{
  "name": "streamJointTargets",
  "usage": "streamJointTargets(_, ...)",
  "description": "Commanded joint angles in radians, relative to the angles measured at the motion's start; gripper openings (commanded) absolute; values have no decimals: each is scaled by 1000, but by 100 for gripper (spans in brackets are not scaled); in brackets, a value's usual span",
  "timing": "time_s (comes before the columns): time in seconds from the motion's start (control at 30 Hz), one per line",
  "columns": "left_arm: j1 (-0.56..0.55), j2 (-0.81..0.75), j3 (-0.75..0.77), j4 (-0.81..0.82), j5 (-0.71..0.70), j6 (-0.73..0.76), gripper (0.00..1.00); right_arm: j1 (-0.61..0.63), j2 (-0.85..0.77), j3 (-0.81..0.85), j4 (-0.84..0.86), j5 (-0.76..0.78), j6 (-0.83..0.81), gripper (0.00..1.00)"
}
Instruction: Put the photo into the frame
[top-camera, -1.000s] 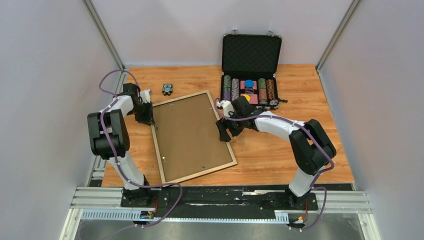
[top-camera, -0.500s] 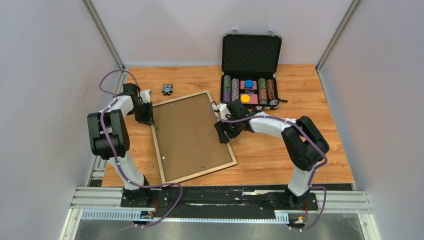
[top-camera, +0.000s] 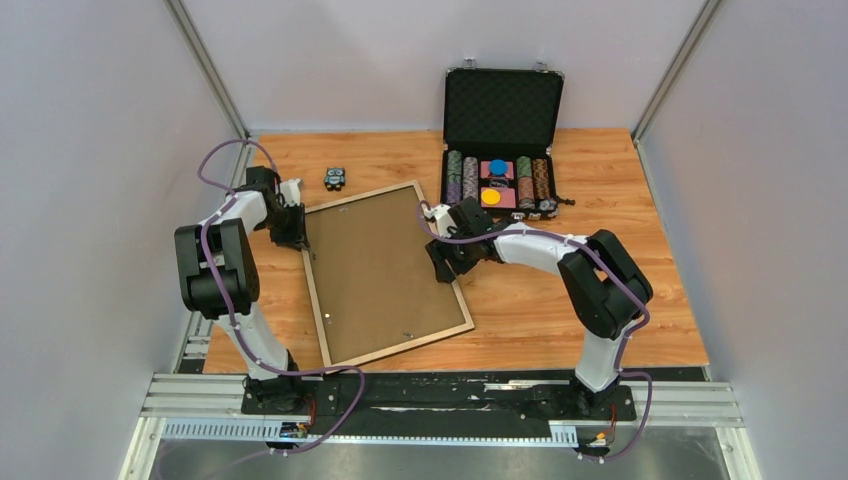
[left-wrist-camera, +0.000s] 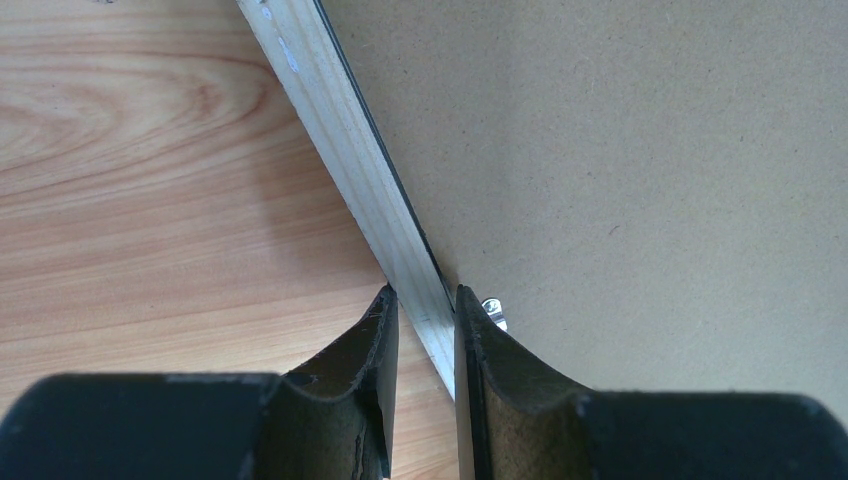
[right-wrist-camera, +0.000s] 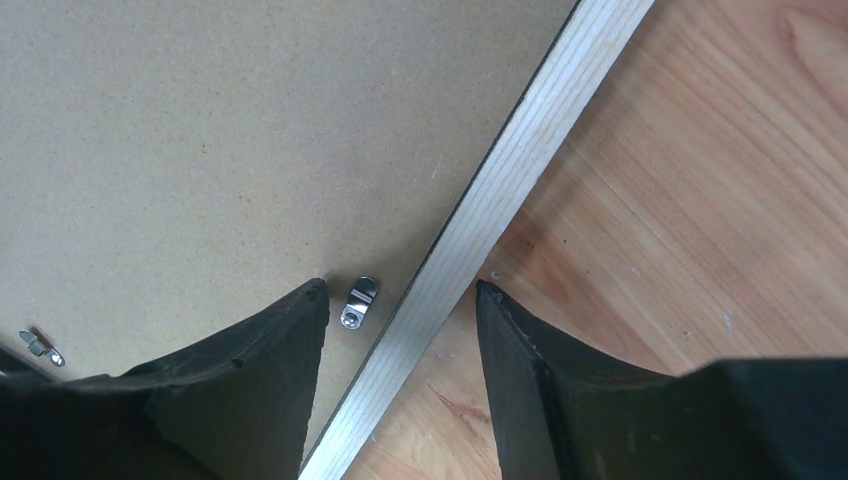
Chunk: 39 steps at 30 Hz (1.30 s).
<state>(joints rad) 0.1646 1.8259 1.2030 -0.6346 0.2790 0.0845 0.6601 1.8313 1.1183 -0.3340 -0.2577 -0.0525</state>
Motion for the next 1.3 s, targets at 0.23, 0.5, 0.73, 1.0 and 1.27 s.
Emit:
streamJointTargets(0.23, -3, -23, -16, 25, 28, 55, 21, 8, 20, 18, 16, 56, -8, 43)
streamJointTargets(0.5, -2, -24, -16, 24, 25, 57, 21, 6, -7, 0, 13, 57, -38, 31)
streamJointTargets(0.73, -2, -22, -15, 24, 23, 57, 20, 6, -37, -27, 7, 7, -79, 28)
streamJointTargets(1.0, -1, -23, -13, 21, 18, 58, 20, 5, -40, -32, -38, -55, -145, 32)
streamJointTargets(1.27, -1, -15, -7, 21, 16, 55, 20, 4, -26, -29, -73, -71, -203, 38)
